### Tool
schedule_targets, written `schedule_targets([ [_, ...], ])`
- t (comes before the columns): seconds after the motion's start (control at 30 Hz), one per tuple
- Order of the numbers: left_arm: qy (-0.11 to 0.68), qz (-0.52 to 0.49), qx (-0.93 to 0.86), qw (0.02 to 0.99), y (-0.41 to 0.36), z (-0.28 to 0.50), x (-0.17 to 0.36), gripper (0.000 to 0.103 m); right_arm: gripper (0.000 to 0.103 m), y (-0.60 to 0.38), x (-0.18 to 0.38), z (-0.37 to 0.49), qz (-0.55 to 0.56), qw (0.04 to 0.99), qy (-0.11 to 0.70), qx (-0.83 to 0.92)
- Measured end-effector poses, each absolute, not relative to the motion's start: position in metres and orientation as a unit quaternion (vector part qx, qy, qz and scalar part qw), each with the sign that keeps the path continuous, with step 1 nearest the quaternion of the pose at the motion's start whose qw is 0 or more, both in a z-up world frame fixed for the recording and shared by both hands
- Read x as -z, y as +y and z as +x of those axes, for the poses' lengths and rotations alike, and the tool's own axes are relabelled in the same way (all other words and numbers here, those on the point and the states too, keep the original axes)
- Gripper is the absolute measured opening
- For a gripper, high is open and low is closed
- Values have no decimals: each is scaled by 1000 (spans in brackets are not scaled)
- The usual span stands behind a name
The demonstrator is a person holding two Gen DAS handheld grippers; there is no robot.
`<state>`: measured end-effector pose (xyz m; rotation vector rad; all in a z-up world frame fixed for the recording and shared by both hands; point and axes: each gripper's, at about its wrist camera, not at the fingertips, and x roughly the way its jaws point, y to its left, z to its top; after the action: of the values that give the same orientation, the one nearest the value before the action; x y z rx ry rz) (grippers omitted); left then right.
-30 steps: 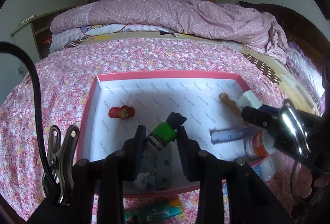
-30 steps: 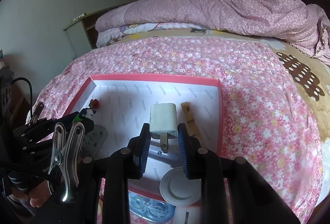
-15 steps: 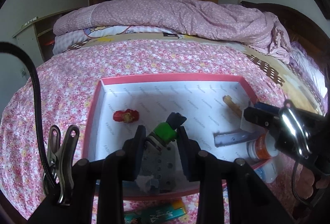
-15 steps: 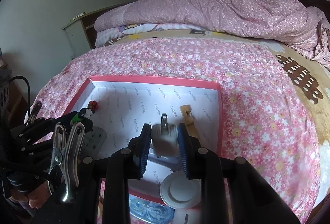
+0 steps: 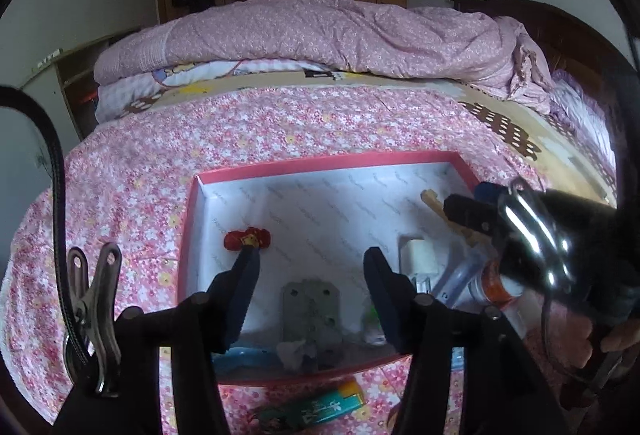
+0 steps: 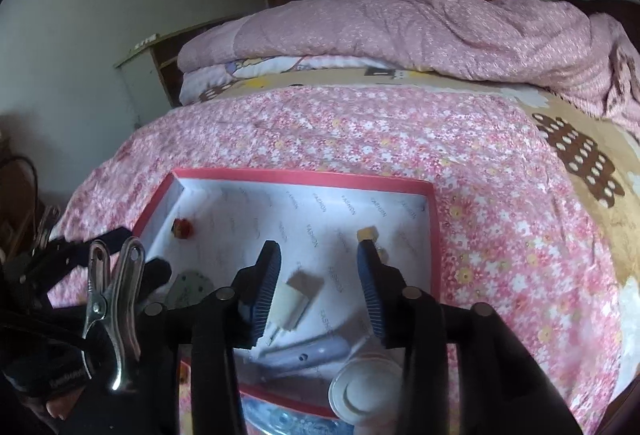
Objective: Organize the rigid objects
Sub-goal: 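Open both grippers to drop the green toy and white plug in the tray, then withdraw both grippers toward the green printed box and wooden ball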
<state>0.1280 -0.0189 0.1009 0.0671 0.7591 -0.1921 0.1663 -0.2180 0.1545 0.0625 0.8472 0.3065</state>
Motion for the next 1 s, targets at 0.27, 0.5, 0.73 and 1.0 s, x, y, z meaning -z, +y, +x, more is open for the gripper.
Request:
schedule_targets([
  [0.27, 379, 27, 85, 921, -14, 125, -98, 57, 46, -216, -161, 156, 16, 899, 404, -165],
  [0.5, 381, 22, 76, 921, -10, 109, -99, 57, 53, -213, -168, 139, 18, 899, 400, -179],
  [0.73, 371, 16, 72, 926, -6, 83, -106, 57, 55, -217, -178, 112, 28, 902, 387, -190],
  [1.0, 375, 9, 62, 925, 2, 52, -108, 57, 58, -231, -165, 76, 65, 893, 406, -182],
])
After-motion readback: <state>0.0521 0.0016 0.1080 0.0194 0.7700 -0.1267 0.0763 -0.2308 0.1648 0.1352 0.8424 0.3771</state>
